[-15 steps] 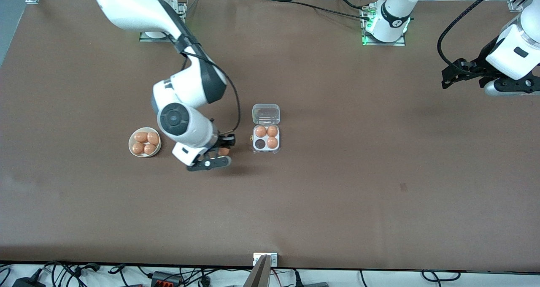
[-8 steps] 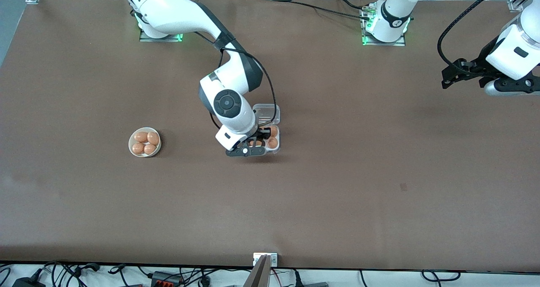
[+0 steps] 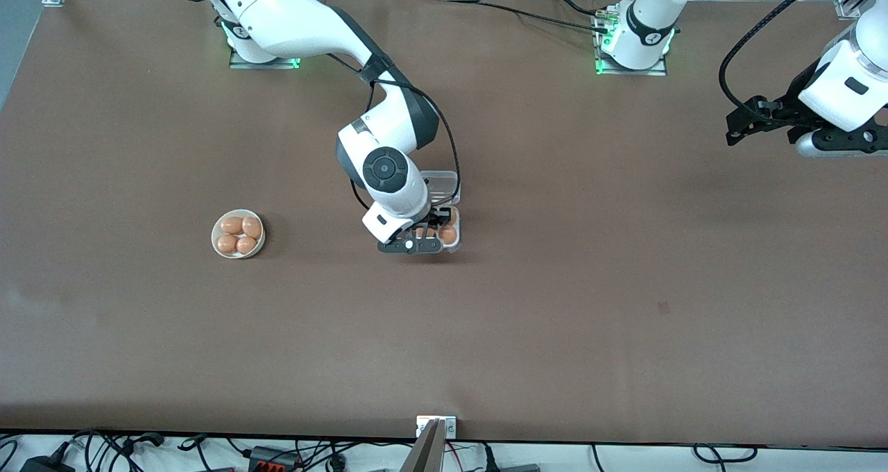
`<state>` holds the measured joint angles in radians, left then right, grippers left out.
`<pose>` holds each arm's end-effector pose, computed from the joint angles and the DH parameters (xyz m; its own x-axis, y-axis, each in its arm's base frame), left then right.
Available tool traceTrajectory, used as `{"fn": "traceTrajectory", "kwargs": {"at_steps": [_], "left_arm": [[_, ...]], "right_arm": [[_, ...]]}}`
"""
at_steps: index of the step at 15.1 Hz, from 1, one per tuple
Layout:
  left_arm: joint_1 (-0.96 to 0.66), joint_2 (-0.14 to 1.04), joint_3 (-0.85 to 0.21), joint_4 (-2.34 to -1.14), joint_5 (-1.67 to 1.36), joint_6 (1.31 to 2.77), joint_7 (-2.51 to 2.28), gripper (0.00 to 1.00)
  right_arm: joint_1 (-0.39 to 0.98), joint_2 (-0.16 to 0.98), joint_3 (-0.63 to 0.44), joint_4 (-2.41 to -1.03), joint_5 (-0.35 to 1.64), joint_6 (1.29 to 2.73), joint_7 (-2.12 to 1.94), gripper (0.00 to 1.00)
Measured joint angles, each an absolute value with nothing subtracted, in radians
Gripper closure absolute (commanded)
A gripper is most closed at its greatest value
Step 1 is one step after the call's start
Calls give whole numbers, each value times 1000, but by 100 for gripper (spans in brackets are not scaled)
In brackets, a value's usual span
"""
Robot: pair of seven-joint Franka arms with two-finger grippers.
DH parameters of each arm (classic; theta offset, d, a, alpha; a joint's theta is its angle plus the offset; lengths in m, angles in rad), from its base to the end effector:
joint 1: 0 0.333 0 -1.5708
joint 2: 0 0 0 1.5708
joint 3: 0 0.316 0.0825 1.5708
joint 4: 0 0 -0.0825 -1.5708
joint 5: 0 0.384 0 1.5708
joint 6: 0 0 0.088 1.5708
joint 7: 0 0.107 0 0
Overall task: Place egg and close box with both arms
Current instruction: 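Release the egg into the slot and withdraw the right gripper, then move the left gripper toward the clear box lid while the right gripper retracts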
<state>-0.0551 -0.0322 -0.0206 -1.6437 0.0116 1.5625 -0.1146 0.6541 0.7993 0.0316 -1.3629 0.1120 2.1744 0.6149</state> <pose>0.5405 -0.0399 0.6071 0.9981 0.0391 -0.0473 0.0383 -0.9991 -0.0178 0.5719 0.4669 0.2432 0.9982 0.0010 -0.0599 -0.0049 -0.9951 -0.0988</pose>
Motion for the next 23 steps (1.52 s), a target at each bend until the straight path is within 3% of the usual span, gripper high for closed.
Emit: {"fn": "traceTrajectory", "kwargs": {"at_steps": [3,4,5,10,15,20,23], "left_arm": [[-55,-32,-21,-1644,12,1561,-115,0],[-55,-32,-21,-1644,12,1561,-115,0],[-55,-32,-20,-1644,12,1561,-115,0],[-54,-32,-16,-1644,12,1561,-115,0],[-55,-20,-17,-1643,12,1526,-115,0],[-55,62,-19,-1606,11,1471,-115,2],[-63,111,-26,-1583,11,1468,-114,67]], "right_arm": [[658,814,31,-1363,112,2179,620,100],[658,816,31,-1362,112,2181,620,64],[658,817,30,-1362,112,2182,620,1],[663,815,29,-1343,111,2170,622,0],[647,696,-58,-1247,71,2002,610,0],[443,544,-111,-1240,70,1820,393,0],[322,506,-113,-1241,70,1759,322,0]]}}
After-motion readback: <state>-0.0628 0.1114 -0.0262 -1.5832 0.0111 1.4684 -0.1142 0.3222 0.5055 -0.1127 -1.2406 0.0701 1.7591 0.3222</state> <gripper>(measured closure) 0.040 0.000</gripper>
